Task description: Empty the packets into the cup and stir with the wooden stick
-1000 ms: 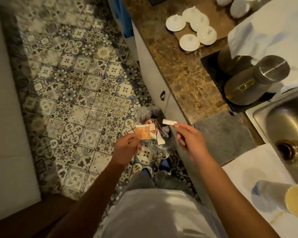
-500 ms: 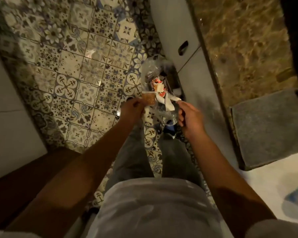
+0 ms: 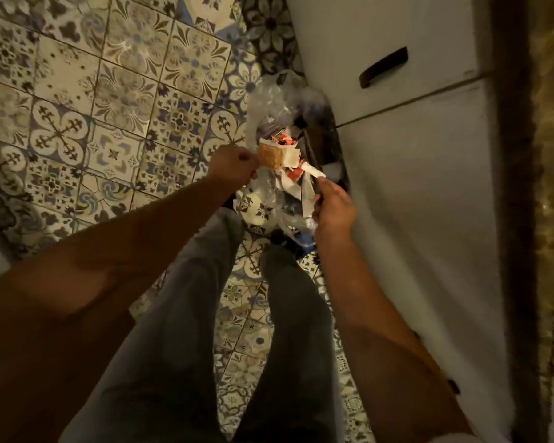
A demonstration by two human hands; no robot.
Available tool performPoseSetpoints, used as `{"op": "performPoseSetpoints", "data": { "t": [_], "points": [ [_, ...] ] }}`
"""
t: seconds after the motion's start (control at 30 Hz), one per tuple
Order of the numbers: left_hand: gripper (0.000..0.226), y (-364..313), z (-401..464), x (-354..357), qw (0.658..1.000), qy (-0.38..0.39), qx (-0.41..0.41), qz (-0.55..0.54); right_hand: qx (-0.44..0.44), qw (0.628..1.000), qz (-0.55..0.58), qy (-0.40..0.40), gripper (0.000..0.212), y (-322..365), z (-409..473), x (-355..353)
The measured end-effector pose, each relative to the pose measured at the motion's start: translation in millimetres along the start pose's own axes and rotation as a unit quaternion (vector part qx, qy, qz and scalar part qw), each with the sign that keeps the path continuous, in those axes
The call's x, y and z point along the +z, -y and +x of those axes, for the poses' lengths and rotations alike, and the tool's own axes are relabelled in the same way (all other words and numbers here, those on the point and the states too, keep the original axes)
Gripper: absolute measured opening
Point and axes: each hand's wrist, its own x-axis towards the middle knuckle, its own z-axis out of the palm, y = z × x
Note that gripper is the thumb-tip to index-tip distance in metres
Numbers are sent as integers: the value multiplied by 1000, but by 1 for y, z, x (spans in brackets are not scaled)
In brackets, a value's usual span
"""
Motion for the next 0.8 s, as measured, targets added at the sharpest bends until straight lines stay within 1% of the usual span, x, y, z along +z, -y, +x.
{"op": "performPoseSetpoints", "data": {
  "t": [0.1, 0.23, 0.4, 0.47, 0.57, 0.63, 0.67, 0.8],
  "points": [
    [22, 6, 28, 13, 998, -25, 20, 48, -34, 996, -80, -18, 20, -2, 29, 15],
    [19, 17, 58, 31, 997, -26, 24, 75, -23, 984, -173, -28, 29, -7, 59, 26],
    [24, 34, 85, 54, 998, -14, -5, 55, -23, 957, -286, -37, 41, -22, 93, 34],
    [24, 38, 93, 61, 999, -14, -22, 32, -36, 951, -306, -40, 43, -26, 104, 39],
    [27, 37, 101, 69, 999, -2, -33, 32, -34, 937, -345, -40, 45, -33, 113, 46],
    [28, 36, 103, 74, 999, 11, -46, 20, -28, 930, -365, -33, 42, -33, 116, 50],
    [29, 38, 107, 78, 998, 13, -50, 21, -23, 932, -362, -22, 37, -35, 119, 52],
    [34, 38, 106, 78, 992, 22, -47, 111, -40, 949, -312, 5, 10, -35, 115, 55]
  ]
}}
